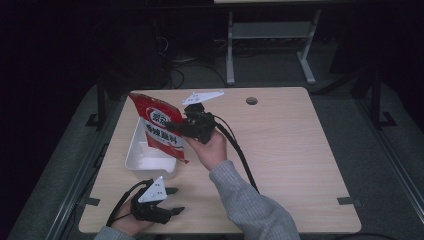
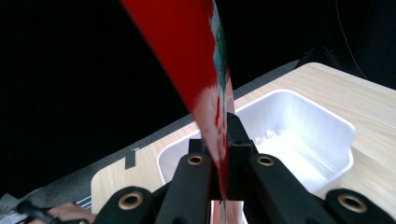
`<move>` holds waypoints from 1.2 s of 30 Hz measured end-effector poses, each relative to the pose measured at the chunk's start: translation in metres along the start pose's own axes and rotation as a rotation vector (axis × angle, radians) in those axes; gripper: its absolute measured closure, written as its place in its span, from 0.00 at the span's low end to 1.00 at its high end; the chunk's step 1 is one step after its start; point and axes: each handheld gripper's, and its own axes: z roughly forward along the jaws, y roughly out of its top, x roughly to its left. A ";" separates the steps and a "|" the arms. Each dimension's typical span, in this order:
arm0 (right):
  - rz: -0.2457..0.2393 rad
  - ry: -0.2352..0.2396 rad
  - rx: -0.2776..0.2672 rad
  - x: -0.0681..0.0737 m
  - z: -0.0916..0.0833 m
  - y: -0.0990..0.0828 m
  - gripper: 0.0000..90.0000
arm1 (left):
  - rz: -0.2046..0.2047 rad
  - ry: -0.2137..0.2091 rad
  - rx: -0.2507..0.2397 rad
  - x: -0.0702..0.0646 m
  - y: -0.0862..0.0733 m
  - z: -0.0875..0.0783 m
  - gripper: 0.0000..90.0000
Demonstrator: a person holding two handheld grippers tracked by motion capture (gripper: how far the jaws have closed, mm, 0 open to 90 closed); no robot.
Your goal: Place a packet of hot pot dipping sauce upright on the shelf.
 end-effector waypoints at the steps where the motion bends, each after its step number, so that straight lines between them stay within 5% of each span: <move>1: -0.003 -0.001 0.004 0.001 0.004 0.001 1.00 | 0.001 0.000 0.000 0.000 0.000 0.000 0.42; 14: 0.023 -0.013 0.019 0.003 0.046 -0.002 1.00 | 0.012 -0.007 0.009 -0.002 0.000 0.002 0.42; 36: 0.057 -0.034 0.055 0.005 0.083 -0.022 0.99 | 0.027 -0.011 0.012 -0.004 0.000 0.003 0.42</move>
